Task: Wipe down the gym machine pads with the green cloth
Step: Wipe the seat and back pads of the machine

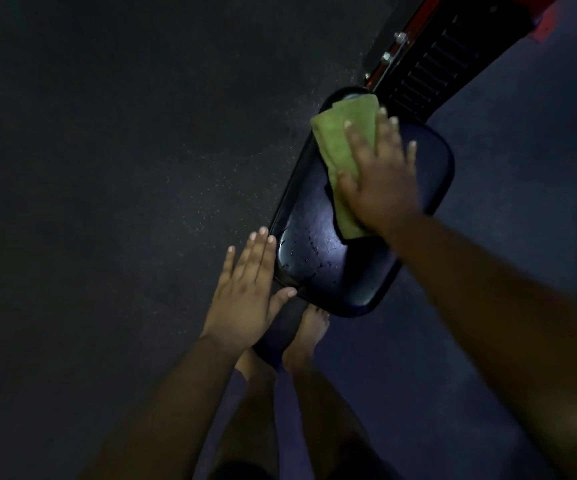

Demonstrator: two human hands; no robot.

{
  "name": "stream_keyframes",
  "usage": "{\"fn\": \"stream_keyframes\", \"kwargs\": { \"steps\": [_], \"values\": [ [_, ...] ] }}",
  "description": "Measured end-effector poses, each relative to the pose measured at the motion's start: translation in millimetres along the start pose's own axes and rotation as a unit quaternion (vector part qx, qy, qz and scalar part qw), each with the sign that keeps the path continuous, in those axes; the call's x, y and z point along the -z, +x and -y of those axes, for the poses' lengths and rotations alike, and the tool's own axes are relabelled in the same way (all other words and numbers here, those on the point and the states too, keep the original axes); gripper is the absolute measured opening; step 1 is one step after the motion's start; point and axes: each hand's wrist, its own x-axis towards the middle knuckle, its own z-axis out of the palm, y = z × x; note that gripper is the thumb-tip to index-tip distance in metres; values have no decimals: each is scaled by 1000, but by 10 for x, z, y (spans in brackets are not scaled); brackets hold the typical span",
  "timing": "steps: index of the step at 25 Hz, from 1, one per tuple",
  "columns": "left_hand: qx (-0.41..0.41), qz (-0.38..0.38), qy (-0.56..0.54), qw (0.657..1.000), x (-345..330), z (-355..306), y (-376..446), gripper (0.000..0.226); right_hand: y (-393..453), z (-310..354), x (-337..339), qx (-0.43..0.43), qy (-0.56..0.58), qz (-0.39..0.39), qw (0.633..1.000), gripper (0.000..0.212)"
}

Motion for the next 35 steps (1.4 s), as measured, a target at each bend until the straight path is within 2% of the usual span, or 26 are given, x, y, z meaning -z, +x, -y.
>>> {"fn": "stream_keyframes", "kwargs": {
  "steps": [1,3,5,6,9,11,13,15,16,18,21,23,25,26,29,31,33,35],
  "values": [
    [1,5,0,1000,2,3,-9,85,-181,253,-95,-38,21,-15,999,71],
    [7,21,2,1000,29,3,-20,85,-769,681,-232,19,31,7,999,68],
    [7,39,10,999,87,3,-9,84,-1300,633,-290,80,35,33,996,68],
    [7,44,11,999,129,-1,-7,84,-1491,488,-303,70,33,28,997,69],
    [-16,45,-8,999,220,-7,76,84,-1659,46,-296,-46,35,34,998,75],
    [-54,49,-15,997,239,-8,156,82,-1358,-137,-293,-157,78,0,985,76],
    [-73,52,-21,996,245,8,216,84,-806,-287,-220,-285,188,-49,939,80],
    [-70,53,-35,996,224,11,243,89,-466,-341,-110,-361,252,-70,895,84],
    [-65,55,-41,996,218,-5,235,91,-524,-299,-117,-357,238,-70,901,83],
    [-47,58,-51,996,230,-33,206,93,-996,11,-258,-284,175,-69,940,77],
    [-11,73,-69,995,281,13,142,95,-1917,693,-410,-182,85,-17,979,68],
    [17,85,-63,994,308,100,101,95,-1778,754,-364,-95,73,12,993,66],
    [26,88,-44,995,335,166,72,89,-1226,687,-242,14,39,34,999,66],
    [23,84,-40,995,337,190,77,86,-914,678,-204,33,32,31,998,66],
    [7,70,-44,997,357,233,91,84,-551,869,-248,-21,28,5,999,67],
    [33,63,-78,994,382,266,90,82,-872,972,-287,34,28,16,999,66],
    [80,55,-131,987,419,277,75,79,-1399,787,-320,88,17,49,995,68],
    [91,44,-168,981,460,202,73,74,-1843,432,-350,34,-2,58,998,69]
  ]
}}
